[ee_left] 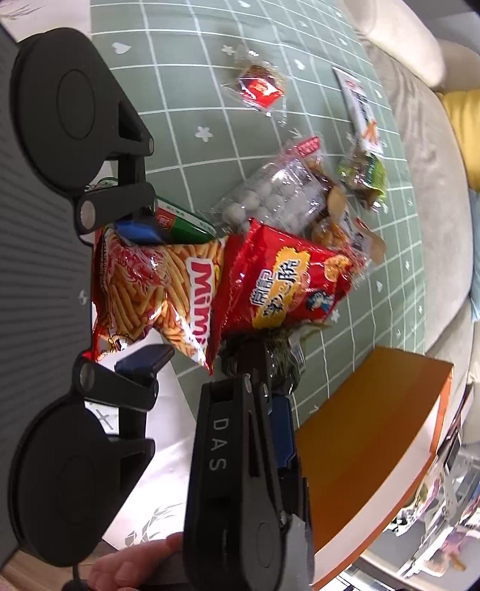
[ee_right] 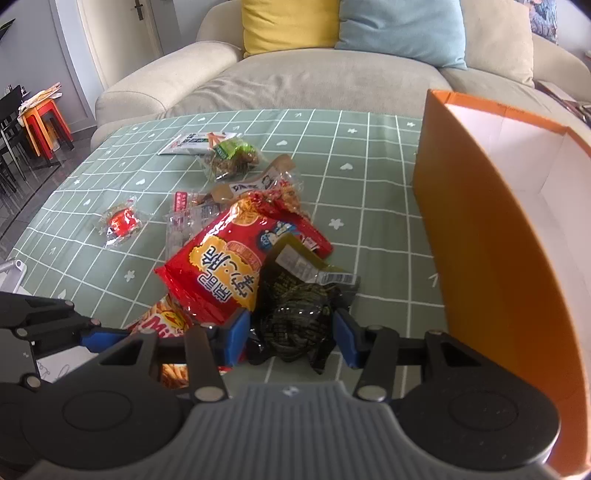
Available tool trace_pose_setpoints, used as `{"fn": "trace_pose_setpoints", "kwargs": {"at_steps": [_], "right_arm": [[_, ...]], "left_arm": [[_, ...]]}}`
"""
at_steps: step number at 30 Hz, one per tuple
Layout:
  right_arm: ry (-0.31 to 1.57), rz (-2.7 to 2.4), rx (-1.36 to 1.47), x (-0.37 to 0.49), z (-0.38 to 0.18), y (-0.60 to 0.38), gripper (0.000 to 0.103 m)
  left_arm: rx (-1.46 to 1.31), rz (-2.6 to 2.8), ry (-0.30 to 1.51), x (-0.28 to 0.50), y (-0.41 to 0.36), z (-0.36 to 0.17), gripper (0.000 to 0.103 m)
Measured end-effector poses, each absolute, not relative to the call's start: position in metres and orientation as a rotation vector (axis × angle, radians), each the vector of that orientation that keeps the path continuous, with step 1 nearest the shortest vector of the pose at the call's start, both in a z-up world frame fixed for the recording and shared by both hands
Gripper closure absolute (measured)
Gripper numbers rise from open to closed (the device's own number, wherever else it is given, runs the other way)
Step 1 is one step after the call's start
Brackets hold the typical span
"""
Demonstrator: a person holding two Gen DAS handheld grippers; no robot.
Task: Organize snacks
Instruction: 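Grasp the red Mimi bag with left tool while right tool grasps the seaweed packet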
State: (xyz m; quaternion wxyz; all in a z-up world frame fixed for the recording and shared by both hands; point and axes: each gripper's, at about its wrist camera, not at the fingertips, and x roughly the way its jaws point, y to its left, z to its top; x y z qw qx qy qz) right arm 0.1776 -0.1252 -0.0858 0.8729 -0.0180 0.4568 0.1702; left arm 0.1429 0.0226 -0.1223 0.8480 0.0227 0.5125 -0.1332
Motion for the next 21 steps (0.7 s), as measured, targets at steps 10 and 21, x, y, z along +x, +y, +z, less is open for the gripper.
{"fn": "trace_pose_setpoints", "kwargs": {"at_steps": [10, 21], "right_arm": [[0.967, 0.339, -0.068, 0.182, -0.1, -0.117, 0.05], [0.897, 0.315, -0.164, 0.175, -0.105, -0.108, 0.052]], "left_arm": [[0.033, -0.256, 1.082, 0.144, 0.022, -0.123, 0.048], [0.039, -0.206, 1.082, 0.138, 0.019, -0.115, 0.052]]}}
